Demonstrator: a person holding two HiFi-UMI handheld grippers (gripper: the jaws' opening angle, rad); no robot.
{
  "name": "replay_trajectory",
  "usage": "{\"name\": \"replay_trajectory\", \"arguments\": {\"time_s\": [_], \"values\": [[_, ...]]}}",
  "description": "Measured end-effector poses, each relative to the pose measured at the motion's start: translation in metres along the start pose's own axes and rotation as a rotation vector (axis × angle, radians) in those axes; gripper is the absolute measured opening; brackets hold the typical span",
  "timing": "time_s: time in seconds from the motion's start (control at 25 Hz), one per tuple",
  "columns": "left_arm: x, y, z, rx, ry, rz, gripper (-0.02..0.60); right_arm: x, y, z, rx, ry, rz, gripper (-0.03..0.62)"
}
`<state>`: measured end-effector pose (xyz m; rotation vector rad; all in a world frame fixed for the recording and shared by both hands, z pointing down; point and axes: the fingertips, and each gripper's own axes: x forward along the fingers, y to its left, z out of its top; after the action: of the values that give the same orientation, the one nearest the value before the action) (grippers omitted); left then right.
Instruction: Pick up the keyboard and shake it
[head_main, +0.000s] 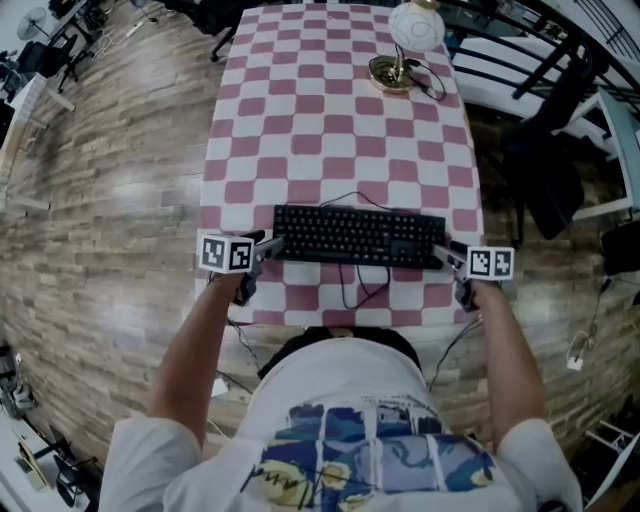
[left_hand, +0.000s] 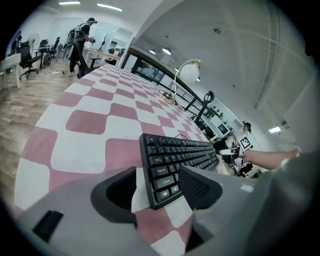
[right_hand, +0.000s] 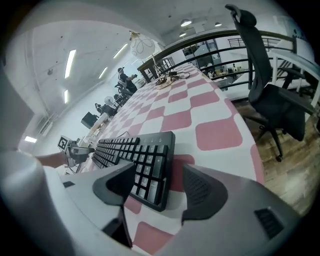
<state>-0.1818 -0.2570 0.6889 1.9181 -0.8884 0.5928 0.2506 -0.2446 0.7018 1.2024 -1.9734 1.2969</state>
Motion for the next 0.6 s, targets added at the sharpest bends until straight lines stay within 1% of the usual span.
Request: {"name": "replay_trajectory", "arguments": {"time_s": [0.12, 0.32, 0.44, 0.52, 0.6], "values": [[0.007, 0.007, 0.004, -0.015, 0.009, 0.009, 0.258, 0.01, 0.0, 0.004, -0.003, 0.029, 0.035, 0.308], [0.017, 0.01, 0.008, -0.049, 0.026, 0.011, 0.259, 0.027, 0.001, 0.009, -0.001, 0.058, 0.07, 0.33], [0.023, 0.006, 0.01, -0.045, 0.048, 0.01, 0.259, 0.032, 0.004, 0.008, -0.015, 0.096, 0.08, 0.342], [0.029, 0.003, 0.011, -0.039, 0.064, 0.008, 0.259, 0.031, 0.002, 0.007, -0.02, 0.115, 0.079, 0.322], [0.033, 0.001, 0.009, -0.036, 0.081, 0.011, 0.259, 0.031, 0.003, 0.006, -0.031, 0.132, 0.083, 0.332]]}}
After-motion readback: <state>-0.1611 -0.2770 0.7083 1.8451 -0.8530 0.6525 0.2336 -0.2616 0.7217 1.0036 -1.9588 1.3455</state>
